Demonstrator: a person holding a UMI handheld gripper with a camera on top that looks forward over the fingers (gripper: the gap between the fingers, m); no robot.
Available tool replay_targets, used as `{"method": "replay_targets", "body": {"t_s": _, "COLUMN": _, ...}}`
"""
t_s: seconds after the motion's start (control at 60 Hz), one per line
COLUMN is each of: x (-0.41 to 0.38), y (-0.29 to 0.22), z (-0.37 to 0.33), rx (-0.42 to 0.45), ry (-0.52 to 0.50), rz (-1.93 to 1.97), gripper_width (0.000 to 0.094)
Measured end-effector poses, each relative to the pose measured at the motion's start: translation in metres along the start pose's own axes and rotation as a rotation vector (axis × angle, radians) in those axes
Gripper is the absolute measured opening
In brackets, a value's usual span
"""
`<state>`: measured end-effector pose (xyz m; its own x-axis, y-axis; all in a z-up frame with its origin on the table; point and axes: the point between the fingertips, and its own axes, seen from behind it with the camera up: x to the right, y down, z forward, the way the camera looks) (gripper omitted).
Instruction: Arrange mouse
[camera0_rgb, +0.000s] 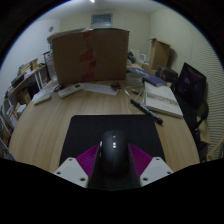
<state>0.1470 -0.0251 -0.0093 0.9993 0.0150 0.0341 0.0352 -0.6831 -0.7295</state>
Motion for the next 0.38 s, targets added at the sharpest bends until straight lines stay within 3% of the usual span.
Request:
{"method": "replay_targets", "body": {"t_s": 0.117, "x": 0.004, "y": 0.008, "z": -0.018, "rx": -0.070, "ry": 0.033, "rz": 0.046, "gripper_width": 0.0864}}
{"method": "replay_targets", "body": {"t_s": 0.383, "x": -0.024, "y": 0.001, "z": -0.122, "rx": -0.024, "ry": 0.075, "rz": 0.099, "gripper_width": 0.0838}}
